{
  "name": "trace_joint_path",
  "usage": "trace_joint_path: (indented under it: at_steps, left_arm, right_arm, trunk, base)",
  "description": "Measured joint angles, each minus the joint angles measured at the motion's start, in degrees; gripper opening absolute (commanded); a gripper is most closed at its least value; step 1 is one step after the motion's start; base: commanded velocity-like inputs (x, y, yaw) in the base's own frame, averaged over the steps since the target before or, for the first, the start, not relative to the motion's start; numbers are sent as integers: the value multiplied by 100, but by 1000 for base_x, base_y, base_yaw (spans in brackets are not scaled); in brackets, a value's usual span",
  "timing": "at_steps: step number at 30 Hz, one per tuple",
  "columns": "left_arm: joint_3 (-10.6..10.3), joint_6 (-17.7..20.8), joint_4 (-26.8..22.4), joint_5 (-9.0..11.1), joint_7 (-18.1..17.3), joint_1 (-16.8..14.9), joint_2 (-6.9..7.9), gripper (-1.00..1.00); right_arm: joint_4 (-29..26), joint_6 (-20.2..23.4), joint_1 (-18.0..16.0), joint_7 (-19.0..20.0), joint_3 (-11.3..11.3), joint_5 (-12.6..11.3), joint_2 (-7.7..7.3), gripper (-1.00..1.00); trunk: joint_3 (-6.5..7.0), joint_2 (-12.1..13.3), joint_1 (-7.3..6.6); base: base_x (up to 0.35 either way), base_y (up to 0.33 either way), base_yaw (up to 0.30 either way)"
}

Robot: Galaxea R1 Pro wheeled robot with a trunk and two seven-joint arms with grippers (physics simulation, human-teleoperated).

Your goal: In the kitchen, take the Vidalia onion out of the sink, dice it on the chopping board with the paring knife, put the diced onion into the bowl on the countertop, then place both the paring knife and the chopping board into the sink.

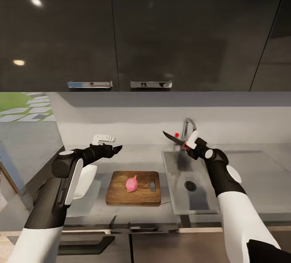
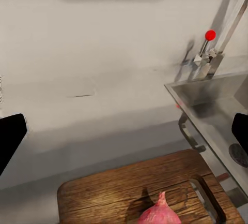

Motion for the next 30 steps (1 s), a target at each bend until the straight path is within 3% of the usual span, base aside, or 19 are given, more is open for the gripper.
trace_joint_path:
  at_steps: [9, 12, 16, 21, 22, 23, 26, 30]
  left_arm:
    - [0, 9, -9, 0, 0, 0, -3, 100]
    - [0, 9, -9, 0, 2, 0, -5, 100]
    - [0, 5, -9, 0, 3, 0, -5, 100]
    - [1, 5, -9, 0, 0, 0, -1, 100]
    - [2, 4, -10, 1, 1, 0, 1, 100]
    - [2, 4, -9, 0, 1, 0, 1, 100]
    - [2, 7, -9, 0, 2, 1, 1, 100]
    - [2, 5, -9, 0, 5, 0, 1, 100]
  right_arm:
    - [-6, -168, 10, -29, 12, 171, -56, -100]
    - [-13, -691, 15, -50, 18, 497, -73, -100]
    - [-38, -1768, 26, -211, 17, 845, -144, -100]
    - [-63, -2558, 236, -602, 4, 949, -216, -100]
    - [-131, -3086, 495, -999, 5, 966, -256, -100]
    - [-173, -3283, 608, -1170, 1, 964, -264, -100]
    - [-351, -3724, 765, -1419, -6, 975, -334, -100]
    - [-450, -4123, 960, -1550, -13, 1029, -544, -100]
  trunk:
    - [0, 0, 0]
    - [0, 0, 0]
    - [0, 0, 0]
    - [0, 0, 0]
    - [-2, -1, -1]
    - [-1, 0, 0]
    - [0, 0, 0]
    - [0, 0, 0]
  base:
    - [0, 266, 0]
    - [0, 212, 0]
    - [0, 63, 0]
    - [0, 9, 0]
    - [0, 1, 0]
    - [0, 0, 0]
    - [0, 0, 0]
    - [0, 0, 0]
